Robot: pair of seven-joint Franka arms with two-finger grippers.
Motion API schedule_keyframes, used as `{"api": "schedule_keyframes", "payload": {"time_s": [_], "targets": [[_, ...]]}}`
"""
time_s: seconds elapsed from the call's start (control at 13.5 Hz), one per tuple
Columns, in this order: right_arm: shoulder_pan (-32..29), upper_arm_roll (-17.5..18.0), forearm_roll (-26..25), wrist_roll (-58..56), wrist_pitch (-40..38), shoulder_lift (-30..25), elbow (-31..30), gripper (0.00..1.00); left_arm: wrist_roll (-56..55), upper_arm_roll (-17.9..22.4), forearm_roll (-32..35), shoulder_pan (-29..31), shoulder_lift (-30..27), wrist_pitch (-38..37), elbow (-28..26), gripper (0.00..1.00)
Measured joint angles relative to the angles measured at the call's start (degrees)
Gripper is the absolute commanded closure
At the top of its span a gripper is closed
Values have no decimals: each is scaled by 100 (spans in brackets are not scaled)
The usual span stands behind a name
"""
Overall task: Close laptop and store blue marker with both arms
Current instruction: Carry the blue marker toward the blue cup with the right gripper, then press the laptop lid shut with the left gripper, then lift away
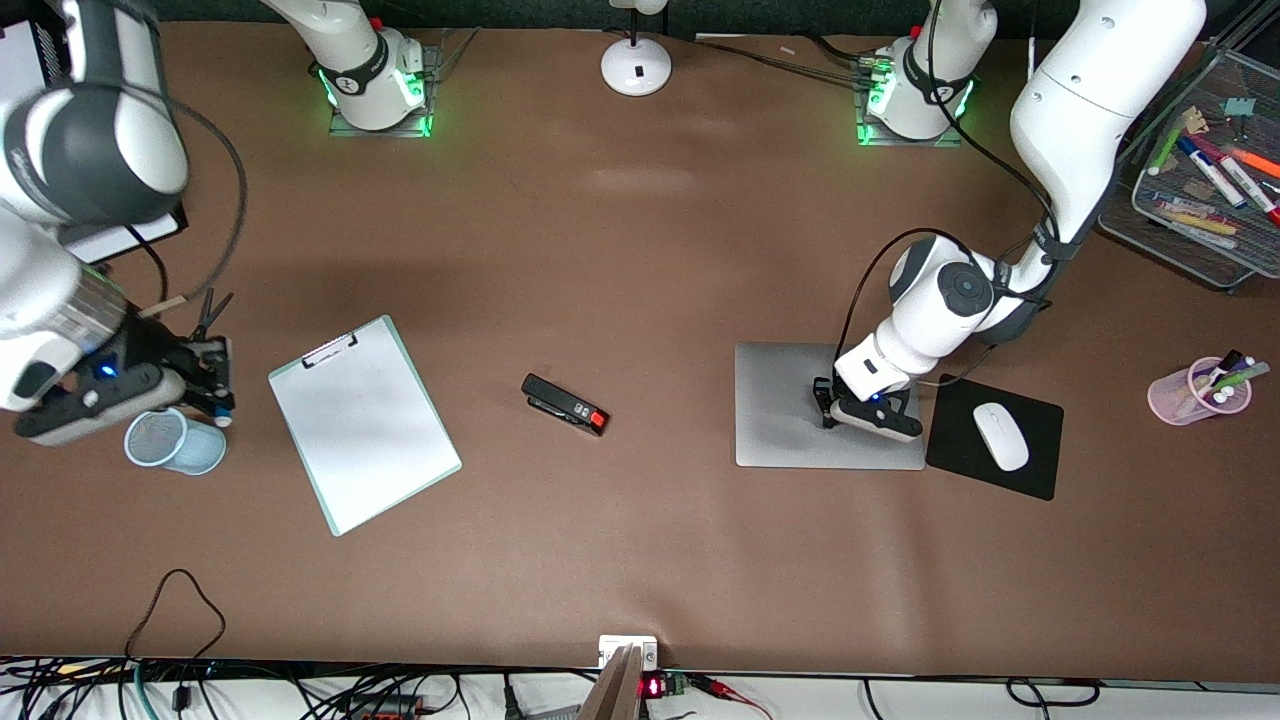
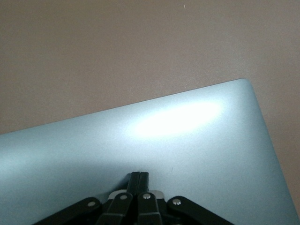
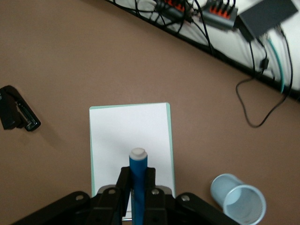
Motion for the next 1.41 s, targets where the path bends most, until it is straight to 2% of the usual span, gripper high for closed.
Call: {"api": "schedule_keyframes", "payload": {"time_s": [0.15, 0.52, 0.81, 0.96, 1.19, 1.41], "targets": [[-93, -39, 103, -767, 1, -17, 88, 100, 0, 1, 0, 0, 0, 0, 6, 100], [-907, -80, 1373, -3829, -25, -15, 137, 100, 0, 6, 0, 0, 3, 1, 8, 99], [-1435, -81, 2470, -6657, -579, 8, 137, 100, 0, 11, 0, 5, 4, -5, 23, 99], [-1638, -81, 2731, -7634, -1098, 56, 137, 100, 0, 11, 4, 9, -52, -180, 79, 99], [-1944, -82, 2766, -8587, -1609, 219, 135, 100, 2, -19, 7, 9, -427, -1103, 255, 96], [-2221, -82, 2831, -9290, -1909, 500, 174, 100, 2, -202, 7, 9, -951, -2763, 698, 96]]}}
